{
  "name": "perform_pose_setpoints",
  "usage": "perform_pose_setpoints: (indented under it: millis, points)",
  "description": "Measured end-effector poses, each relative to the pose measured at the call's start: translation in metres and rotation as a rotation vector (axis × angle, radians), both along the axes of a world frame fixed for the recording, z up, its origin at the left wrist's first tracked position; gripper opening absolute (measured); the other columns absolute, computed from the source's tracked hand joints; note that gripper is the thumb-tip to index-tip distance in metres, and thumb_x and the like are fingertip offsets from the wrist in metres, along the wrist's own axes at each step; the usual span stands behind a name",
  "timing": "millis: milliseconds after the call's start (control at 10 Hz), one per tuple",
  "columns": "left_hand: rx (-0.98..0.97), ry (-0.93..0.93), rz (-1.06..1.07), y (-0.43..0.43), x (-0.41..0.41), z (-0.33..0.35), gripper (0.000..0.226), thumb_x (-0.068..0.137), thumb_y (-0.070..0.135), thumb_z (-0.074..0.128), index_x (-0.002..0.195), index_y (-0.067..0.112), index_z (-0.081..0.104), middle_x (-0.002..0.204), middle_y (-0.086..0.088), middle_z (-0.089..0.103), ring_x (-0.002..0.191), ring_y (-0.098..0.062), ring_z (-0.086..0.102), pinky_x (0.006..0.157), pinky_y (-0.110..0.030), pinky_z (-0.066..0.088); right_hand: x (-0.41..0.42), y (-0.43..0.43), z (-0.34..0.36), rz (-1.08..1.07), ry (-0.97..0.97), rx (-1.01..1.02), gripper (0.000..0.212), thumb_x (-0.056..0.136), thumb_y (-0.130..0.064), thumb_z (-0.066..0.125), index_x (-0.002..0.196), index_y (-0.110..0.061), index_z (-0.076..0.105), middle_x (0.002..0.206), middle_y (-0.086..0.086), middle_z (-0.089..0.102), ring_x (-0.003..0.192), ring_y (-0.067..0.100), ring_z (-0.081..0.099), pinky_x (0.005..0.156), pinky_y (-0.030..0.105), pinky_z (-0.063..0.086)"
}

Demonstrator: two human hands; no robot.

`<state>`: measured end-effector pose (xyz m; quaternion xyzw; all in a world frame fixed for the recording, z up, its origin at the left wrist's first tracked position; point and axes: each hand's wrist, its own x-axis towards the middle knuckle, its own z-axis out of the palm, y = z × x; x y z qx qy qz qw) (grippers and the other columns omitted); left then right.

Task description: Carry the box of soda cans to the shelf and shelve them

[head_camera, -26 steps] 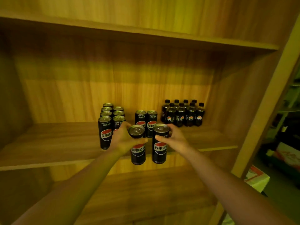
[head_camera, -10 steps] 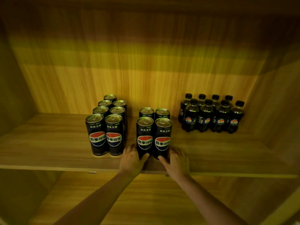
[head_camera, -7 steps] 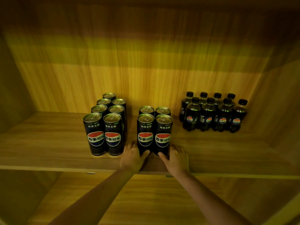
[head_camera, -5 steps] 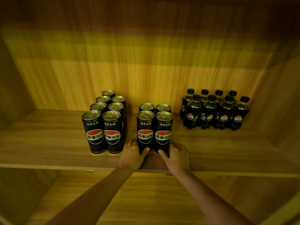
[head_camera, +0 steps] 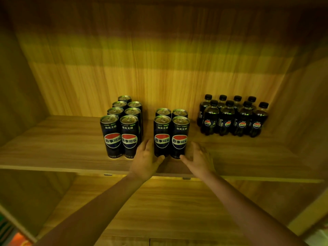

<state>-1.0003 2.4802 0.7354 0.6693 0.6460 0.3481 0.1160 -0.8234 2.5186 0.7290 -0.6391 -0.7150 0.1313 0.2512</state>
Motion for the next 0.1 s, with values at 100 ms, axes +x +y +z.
perform_pose_setpoints:
  millis: [100]
  points:
    - [0.073,0.027,-0.018,-0.0155,-0.0036,0.0228,0.070,0.085,0.027,0.060,0.143,0.009,0.024,0.150,-0.009,0.030,0.139,-0.022,0.027,0.111,-0.027,0.024,-0.0004,-0.0083,0.0181,0.059,-0.052,0.172,0.062,0.084,-0.035,0.059,0.136,-0.013,0.035,0.142,0.008,0.041,0.131,0.025,0.038,0.107,0.039,0.036]
